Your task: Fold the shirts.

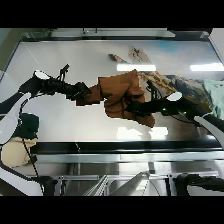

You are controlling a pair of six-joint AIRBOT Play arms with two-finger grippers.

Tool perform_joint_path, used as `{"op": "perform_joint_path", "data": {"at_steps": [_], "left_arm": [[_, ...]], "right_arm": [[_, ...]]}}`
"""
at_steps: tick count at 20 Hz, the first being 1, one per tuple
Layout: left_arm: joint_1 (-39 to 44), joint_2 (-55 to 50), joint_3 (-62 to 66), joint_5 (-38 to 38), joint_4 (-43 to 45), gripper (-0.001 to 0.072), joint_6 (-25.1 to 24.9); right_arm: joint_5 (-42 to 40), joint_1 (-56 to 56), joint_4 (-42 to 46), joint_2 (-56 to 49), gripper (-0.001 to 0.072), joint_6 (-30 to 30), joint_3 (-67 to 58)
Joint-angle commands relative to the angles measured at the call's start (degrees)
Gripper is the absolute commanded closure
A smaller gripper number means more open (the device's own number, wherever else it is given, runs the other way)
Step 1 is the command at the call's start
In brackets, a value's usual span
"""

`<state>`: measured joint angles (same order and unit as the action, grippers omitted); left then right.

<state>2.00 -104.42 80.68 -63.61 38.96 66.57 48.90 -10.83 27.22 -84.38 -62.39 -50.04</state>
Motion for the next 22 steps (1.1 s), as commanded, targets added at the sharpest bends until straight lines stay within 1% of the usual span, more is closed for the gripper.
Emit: {"op": "perform_joint_path", "data": {"at_steps": [1,4,7,9,11,13,15,19,20,21,22], "left_arm": [[0.3,-0.3,2.5,-4.4,0.0,0.0015,0.4],[0.2,-0.3,2.4,-8.9,0.5,0.0014,0.4],[0.3,-0.3,2.4,-9.3,0.5,0.0015,0.5],[0.4,-0.3,2.4,-6.2,0.5,0.0015,0.5],[0.5,-0.3,2.4,-3.2,0.5,0.0015,0.6],[1.3,-0.3,2.4,-1.8,0.5,0.0015,0.5],[2.3,-0.3,2.4,-0.3,0.5,0.0015,0.5],[5.2,-0.3,2.4,4.6,0.5,0.0019,0.5],[5.8,-0.3,2.4,5.6,0.5,0.0105,0.5],[6.2,-0.3,2.4,6.2,0.5,0.0331,0.4],[6.5,-0.3,2.4,6.4,0.5,0.0496,-0.4]], "right_arm": [[4.3,4.0,2.0,0.8,0.021,0.0,0.1],[7.6,1.9,2.6,0.8,0.021,-1.2,0.9],[6.5,-2.1,2.5,0.8,0.021,-4.2,1.9],[2.0,-4.8,2.5,0.8,0.021,-5.7,1.9],[-3.5,-6.5,2.4,0.1,0.021,-8.3,1.9],[-7.8,-6.6,2.3,-1.4,0.0211,-10.6,1.9],[-9.7,-6.6,2.1,-2.8,0.021,-12.8,1.9],[-11.9,-7.1,-2.1,-3.4,0.0213,-13.0,1.8],[-12.9,-7.1,-3.2,-3.4,0.0229,-13.0,1.8],[-13.6,-7.1,-4.3,-3.4,0.0472,-12.5,1.8],[-14.2,-7.1,-4.7,-3.4,0.0604,-11.8,1.8]]}}
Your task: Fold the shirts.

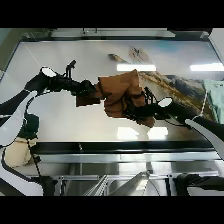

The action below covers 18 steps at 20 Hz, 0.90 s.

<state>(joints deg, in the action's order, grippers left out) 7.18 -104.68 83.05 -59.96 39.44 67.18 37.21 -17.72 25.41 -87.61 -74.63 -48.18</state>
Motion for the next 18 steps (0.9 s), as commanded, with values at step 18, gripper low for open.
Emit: {"op": "perform_joint_path", "data": {"at_steps": [18], "left_arm": [[-17.4,35.8,0.1,-15.4,-41.4,0.0691,-15.3]], "right_arm": [[6.3,24.0,-0.4,46.0,0.0696,16.4,-18.3]]}}
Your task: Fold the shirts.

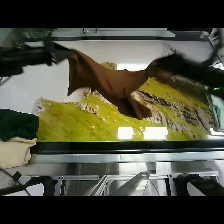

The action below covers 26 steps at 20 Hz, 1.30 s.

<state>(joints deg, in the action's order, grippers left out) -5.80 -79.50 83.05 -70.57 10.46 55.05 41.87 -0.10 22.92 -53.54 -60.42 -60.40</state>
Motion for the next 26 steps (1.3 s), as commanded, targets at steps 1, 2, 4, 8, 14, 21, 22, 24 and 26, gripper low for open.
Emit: {"op": "perform_joint_path", "data": {"at_steps": [1,2,4,8,14,21,22,24,26], "left_arm": [[-5.9,14.9,0.1,-5.6,-14.4,0.069,-3.2],[-7.3,19.5,0.1,-5.8,-15.1,0.069,-3.2],[-10.1,27.7,0.1,-4.4,-14.9,0.069,-3.2],[-17.1,38.0,0.1,1.7,-14.3,0.0689,-3.2],[-12.5,31.3,-0.1,0.6,0.2,0.0689,1.7],[0.5,-2.2,0.2,7.3,11.5,0.0689,2.9],[-0.2,-7.3,1.2,7.5,11.5,0.069,2.9],[-3.2,-15.4,4.9,4.4,11.5,0.0614,2.9],[-6.4,-20.6,9.8,0.1,11.5,0.0061,2.9]], "right_arm": [[1.7,8.1,4.5,15.7,0.0696,2.2,-8.6],[1.4,9.6,7.2,19.3,0.0697,2.2,-11.0],[-1.0,11.4,12.1,24.4,0.0697,2.2,-14.7],[-3.0,12.1,15.5,25.8,0.0697,2.2,-16.6],[3.0,9.4,10.0,6.6,0.0697,2.2,-16.6],[-5.6,-0.8,8.6,-28.0,0.0697,2.2,-16.6],[-7.2,-1.1,7.6,-31.8,0.0696,2.2,-16.6],[-7.3,-0.9,6.8,-36.3,0.0586,2.2,-17.5],[-6.3,0.4,6.9,-36.2,0.0139,2.2,-17.8]]}}
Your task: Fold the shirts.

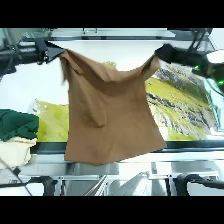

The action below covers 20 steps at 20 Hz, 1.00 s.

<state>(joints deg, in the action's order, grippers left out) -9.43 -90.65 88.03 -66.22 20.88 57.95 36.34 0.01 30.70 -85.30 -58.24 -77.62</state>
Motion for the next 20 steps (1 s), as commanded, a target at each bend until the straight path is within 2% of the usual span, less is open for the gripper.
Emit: {"op": "perform_joint_path", "data": {"at_steps": [1,2,3,4,5,7,8,12,14,16,17,18,19,20], "left_arm": [[-4.3,-11.0,7.1,-5.9,1.0,-0.0003,0.2],[-5.8,-12.3,9.6,-7.3,1.2,-0.0003,0.2],[-7.1,-13.3,11.8,-8.2,2.3,-0.0003,1.1],[-8.1,-14.3,14.2,-9.0,4.8,-0.0003,2.6],[-8.6,-14.9,15.8,-9.5,7.9,-0.0002,3.6],[-8.5,-15.2,17.6,-9.7,15.6,-0.0003,4.3],[-7.9,-15.2,17.6,-9.6,17.7,-0.0002,4.3],[-4.2,-17.1,17.6,-4.3,22.2,-0.0002,4.0],[-1.7,-19.8,17.6,-2.6,23.1,-0.0002,3.7],[0.5,-22.8,17.6,-1.5,23.1,-0.0002,1.6],[1.6,-24.5,18.3,-0.9,23.2,-0.0002,0.9],[2.6,-26.4,20.1,-1.2,23.5,-0.0001,0.9],[3.5,-28.2,22.3,-1.4,24.8,-0.0001,1.0],[4.3,-29.8,24.7,-2.0,26.3,0.0,1.2]], "right_arm": [[0.4,1.3,-0.8,-3.2,0.0123,0.0,-0.6],[2.3,2.6,-0.1,-1.8,0.0125,-0.1,-0.6],[5.4,4.3,0.2,-0.2,0.0157,-0.2,-0.6],[9.2,5.9,0.2,1.2,0.0306,-0.3,-0.6],[13.9,7.6,0.3,2.3,0.0487,-0.9,-0.5],[23.0,10.4,4.0,4.2,0.0516,-6.6,-0.2],[26.2,11.1,8.1,5.4,0.069,-9.8,0.8],[33.1,11.4,27.6,14.0,0.0696,-23.1,13.1],[33.6,11.6,32.7,21.3,0.0696,-27.2,23.5],[33.6,13.2,32.7,28.5,0.0687,-30.9,33.8],[34.1,14.3,32.5,31.0,0.0583,-33.6,38.1],[35.0,15.4,31.6,32.7,0.0339,-34.4,42.0],[35.6,16.0,30.4,33.3,0.0294,-34.4,44.5],[35.6,16.1,29.0,33.5,0.0298,-34.2,46.4]]}}
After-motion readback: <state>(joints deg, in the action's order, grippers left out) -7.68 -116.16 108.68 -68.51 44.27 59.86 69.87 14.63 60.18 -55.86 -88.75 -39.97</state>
